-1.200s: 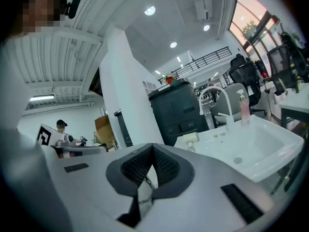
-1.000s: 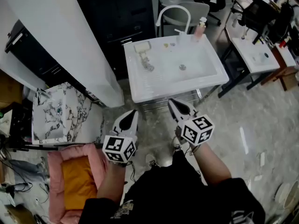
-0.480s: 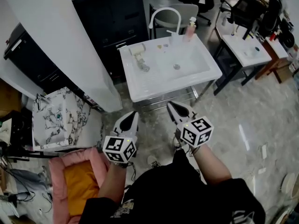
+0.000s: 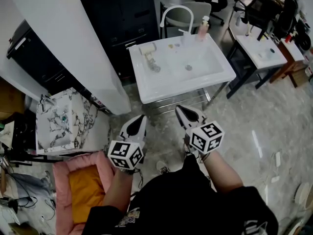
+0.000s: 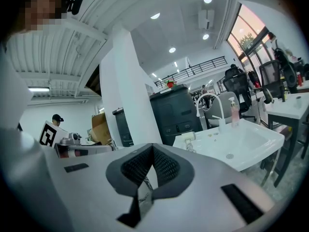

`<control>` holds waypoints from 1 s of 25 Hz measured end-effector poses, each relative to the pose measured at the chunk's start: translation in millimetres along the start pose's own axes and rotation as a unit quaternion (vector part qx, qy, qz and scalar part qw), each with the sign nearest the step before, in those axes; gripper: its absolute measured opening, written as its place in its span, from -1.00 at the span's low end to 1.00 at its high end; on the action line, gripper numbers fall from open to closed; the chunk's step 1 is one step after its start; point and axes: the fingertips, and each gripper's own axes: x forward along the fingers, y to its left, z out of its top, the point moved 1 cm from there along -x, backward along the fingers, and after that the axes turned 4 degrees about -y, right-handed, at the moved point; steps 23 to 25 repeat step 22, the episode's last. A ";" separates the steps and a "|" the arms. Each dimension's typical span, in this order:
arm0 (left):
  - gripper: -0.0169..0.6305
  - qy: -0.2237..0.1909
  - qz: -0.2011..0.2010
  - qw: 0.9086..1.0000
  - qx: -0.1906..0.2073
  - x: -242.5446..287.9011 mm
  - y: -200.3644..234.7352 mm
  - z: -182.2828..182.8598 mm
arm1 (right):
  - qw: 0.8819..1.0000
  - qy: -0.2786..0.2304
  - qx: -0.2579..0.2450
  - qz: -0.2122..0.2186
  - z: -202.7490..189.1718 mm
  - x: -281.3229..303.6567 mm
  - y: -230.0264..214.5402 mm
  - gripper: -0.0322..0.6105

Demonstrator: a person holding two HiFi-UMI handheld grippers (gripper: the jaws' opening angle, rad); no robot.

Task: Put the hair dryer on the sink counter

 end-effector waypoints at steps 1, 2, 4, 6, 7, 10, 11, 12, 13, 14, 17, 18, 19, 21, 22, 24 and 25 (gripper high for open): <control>-0.94 0.000 0.001 1.000 0.000 -0.6 1.2 -0.3 | 1.000 0.001 0.000 0.001 -0.3 0.7 0.9 -0.91; -0.94 0.001 0.002 1.000 0.000 -1.2 2.4 -0.4 | 1.000 0.001 0.000 0.002 -0.5 1.3 1.7 -0.91; -0.94 -0.001 0.004 1.000 -0.001 -1.7 3.7 0.6 | 1.000 0.001 0.000 0.002 0.1 2.4 2.2 -0.91; -0.94 -0.002 0.004 1.000 -0.001 -1.1 3.9 2.0 | 1.000 0.002 0.000 0.003 0.9 3.4 1.3 -0.91; -0.94 -0.003 0.004 1.000 -0.001 -0.7 3.9 2.1 | 1.000 0.002 -0.001 0.002 1.2 3.7 0.7 -0.91; -0.94 -0.003 0.005 1.000 -0.003 0.4 4.4 0.8 | 1.000 0.003 0.000 0.002 -0.3 4.2 -0.9 -0.91; -0.94 -0.004 0.005 1.000 -0.003 0.9 4.5 0.5 | 1.000 0.003 0.001 0.002 -1.0 4.3 -1.6 -0.91; -0.94 -0.004 0.004 1.000 -0.003 1.4 4.3 0.3 | 1.000 0.004 0.001 0.001 -1.5 4.2 -2.2 -0.91; -0.94 -0.004 0.004 1.000 -0.003 1.8 3.9 0.2 | 1.000 0.004 0.001 0.001 -1.9 4.0 -2.9 -0.91; -0.94 -0.005 0.004 1.000 -0.003 2.1 3.5 0.2 | 1.000 0.004 0.001 0.001 -2.4 3.5 -3.4 -0.91; -0.94 -0.006 0.003 1.000 -0.002 1.9 2.6 0.9 | 1.000 0.003 -0.001 0.000 -1.6 1.4 -3.4 -0.91; -0.94 -0.006 0.003 1.000 -0.003 1.6 2.7 1.2 | 1.000 0.002 -0.001 0.000 -1.1 1.0 -3.2 -0.91; -0.94 -0.007 0.004 1.000 -0.004 1.4 2.8 1.4 | 1.000 0.002 0.000 0.000 -0.9 0.9 -3.1 -0.91; -0.94 -0.007 0.005 1.000 -0.006 1.2 3.4 1.5 | 1.000 0.001 0.002 -0.001 -0.9 0.7 -3.6 -0.91; -0.94 -0.007 0.005 1.000 -0.006 1.1 3.7 1.5 | 1.000 0.001 0.003 -0.001 -1.1 0.7 -4.0 -0.91; -0.94 -0.007 0.005 1.000 -0.006 1.1 3.7 1.5 | 1.000 0.001 0.003 -0.001 -1.1 0.7 -4.0 -0.91; -0.94 -0.007 0.005 1.000 -0.006 1.1 3.7 1.5 | 1.000 0.001 0.003 -0.001 -1.1 0.7 -4.0 -0.91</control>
